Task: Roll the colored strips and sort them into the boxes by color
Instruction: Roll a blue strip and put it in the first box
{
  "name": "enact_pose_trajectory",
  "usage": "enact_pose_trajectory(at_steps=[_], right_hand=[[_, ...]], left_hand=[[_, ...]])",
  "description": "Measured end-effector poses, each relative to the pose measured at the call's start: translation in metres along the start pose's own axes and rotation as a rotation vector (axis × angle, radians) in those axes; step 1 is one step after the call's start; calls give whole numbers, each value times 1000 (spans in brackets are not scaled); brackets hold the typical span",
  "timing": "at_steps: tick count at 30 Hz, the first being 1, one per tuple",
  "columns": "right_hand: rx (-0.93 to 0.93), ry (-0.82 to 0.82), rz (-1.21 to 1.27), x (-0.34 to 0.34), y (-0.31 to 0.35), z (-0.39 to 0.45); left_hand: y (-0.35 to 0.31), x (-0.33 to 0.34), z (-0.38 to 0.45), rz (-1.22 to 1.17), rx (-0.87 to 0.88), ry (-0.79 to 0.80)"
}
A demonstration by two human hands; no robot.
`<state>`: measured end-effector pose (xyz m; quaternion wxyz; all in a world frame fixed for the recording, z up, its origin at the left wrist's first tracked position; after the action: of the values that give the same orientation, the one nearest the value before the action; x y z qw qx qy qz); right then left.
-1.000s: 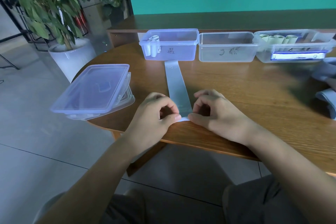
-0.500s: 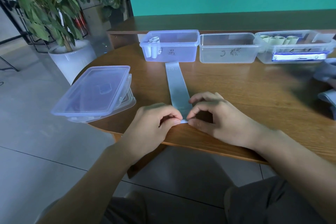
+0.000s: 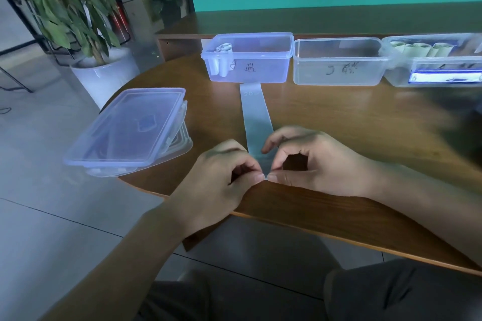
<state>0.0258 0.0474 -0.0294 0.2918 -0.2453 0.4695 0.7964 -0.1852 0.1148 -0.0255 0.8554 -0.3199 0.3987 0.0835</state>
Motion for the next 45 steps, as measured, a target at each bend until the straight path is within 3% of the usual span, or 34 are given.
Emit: enact_pose_trajectory(at_steps=[7, 12, 17, 20, 25, 30, 37, 45], right_hand=[[67, 6, -13, -2, -2, 3], [155, 8, -49, -2, -3, 5], [222, -25, -60, -4, 0, 6], [220, -39, -50, -3, 2, 6], [132, -85, -9, 0, 1, 4], [40, -41, -33, -2, 0, 1], [61, -57, -9, -5, -2, 2], [65, -152, -75, -2, -3, 1]], left_hand=[[3, 4, 4, 24, -58, 30], [4, 7, 4, 0, -73, -53], [2, 8, 2, -28, 55, -85], [7, 8, 1, -2, 106, -52], [6, 6, 1, -12, 43, -59], [8, 7, 3, 14, 60, -74], [5, 9, 3, 47, 89, -150], [7, 10, 5, 67, 40, -110]])
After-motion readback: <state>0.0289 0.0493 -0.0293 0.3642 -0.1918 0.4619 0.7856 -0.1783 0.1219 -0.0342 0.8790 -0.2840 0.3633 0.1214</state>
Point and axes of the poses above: each hand's wrist, its own z-axis towards the middle knuckle, its own x-axis out of the palm, y = z × x, the point moved 1 cm from there along z, towards the middle knuckle, and after that the axes turned 12 degrees about -y, right-handed, at the moved point
